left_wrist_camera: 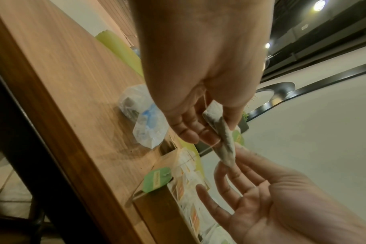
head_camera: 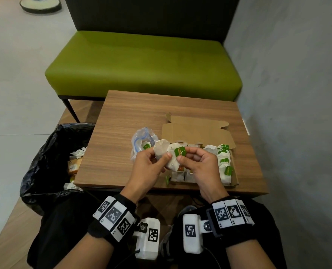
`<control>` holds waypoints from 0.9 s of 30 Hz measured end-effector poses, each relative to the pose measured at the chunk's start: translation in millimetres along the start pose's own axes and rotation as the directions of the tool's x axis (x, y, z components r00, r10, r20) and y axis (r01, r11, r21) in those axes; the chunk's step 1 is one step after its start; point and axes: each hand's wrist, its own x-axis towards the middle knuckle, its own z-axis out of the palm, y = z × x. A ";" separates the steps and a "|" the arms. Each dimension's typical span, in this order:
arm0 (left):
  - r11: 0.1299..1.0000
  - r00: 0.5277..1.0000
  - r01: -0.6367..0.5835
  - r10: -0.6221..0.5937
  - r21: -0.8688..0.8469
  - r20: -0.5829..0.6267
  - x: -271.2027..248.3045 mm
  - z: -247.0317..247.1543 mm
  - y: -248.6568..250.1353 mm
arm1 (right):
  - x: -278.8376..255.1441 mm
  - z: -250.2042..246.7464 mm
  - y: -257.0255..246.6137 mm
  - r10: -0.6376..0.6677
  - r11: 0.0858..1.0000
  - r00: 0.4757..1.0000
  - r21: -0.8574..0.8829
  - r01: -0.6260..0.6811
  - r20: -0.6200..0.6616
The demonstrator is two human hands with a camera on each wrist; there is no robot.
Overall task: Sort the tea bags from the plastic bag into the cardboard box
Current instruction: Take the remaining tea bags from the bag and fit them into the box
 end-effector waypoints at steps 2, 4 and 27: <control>1.000 1.000 -0.007 0.007 0.005 0.004 -0.5 -0.5 0.3 | 0.2 2.0 -0.1 0.038 0.999 0.999 0.002 -0.038 0.006; 1.000 1.000 -0.013 0.013 0.009 0.015 -1.2 -1.4 1.3 | -0.5 3.4 -0.5 0.046 0.999 0.999 -0.014 -0.046 0.010; 0.999 0.964 0.018 -0.026 0.031 0.266 -8.0 9.4 12.9 | 0.9 -36.0 -27.4 -0.065 0.998 0.987 -0.023 0.062 -0.144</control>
